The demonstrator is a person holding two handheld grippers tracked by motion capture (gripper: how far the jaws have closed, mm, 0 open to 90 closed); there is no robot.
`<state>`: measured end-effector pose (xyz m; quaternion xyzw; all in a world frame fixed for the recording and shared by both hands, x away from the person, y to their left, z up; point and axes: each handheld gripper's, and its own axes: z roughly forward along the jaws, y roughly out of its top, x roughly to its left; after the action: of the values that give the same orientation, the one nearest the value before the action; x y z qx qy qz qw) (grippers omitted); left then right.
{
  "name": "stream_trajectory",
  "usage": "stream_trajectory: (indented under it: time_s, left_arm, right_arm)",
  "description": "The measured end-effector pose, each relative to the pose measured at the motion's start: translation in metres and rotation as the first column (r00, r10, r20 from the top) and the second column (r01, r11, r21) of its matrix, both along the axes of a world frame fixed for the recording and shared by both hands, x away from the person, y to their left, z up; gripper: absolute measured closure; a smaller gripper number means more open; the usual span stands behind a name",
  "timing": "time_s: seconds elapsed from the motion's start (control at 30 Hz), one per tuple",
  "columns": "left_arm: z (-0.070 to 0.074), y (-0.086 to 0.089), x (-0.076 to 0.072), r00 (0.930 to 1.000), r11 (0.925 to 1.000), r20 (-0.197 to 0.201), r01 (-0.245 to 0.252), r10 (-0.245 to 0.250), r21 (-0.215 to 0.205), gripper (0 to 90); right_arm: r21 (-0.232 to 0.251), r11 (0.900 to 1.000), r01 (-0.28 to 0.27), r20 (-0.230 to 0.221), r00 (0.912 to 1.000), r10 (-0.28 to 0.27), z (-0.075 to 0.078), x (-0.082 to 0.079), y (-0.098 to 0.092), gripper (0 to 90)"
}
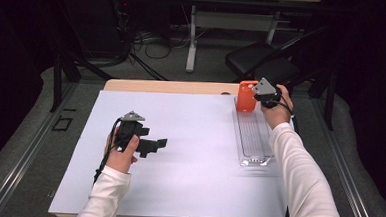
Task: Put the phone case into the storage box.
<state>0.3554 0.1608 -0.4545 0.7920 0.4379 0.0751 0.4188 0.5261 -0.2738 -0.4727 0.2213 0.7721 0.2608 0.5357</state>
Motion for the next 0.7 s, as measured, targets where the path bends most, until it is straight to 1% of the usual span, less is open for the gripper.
stream_trajectory:
  time_s: [0.2,0.3,0.5,0.6,0.7]
  left_arm:
    - [-0.0003,-0.0001,0.0001,1.0,1.0,-0.001,0.003,-0.003,0.0,16.2]
    - [-0.0004,0.0004,0.0002,1.0,1.0,-0.002,0.002,-0.002,-0.003,16.2]
    - [-0.0002,0.0017,0.0002,1.0,1.0,-0.003,0.002,-0.002,-0.002,16.2]
    - [-0.0004,0.0023,0.0003,1.0,1.0,-0.004,0.001,-0.001,-0.001,16.2]
    - [-0.0006,0.0024,0.0003,1.0,1.0,-0.005,-0.002,0.002,-0.002,16.2]
  right_arm:
    - [0.027,0.999,0.023,-0.007,0.9997,-0.023,-0.0018,0.0042,-0.0036,76.6]
    - [0.028,0.999,0.026,-0.01,0.9996,-0.026,-0.0022,0.006,-0.0024,76.0]
    - [0.047,0.998,0.037,-0.011,0.9993,-0.037,-0.0032,0.0077,-0.0032,75.0]
    - [0.048,0.998,0.04,-0.019,0.9991,-0.039,-0.0035,0.0072,-0.0053,72.5]
    - [0.056,0.997,0.057,-0.022,0.9982,-0.056,-0.0034,0.007,-0.0083,66.7]
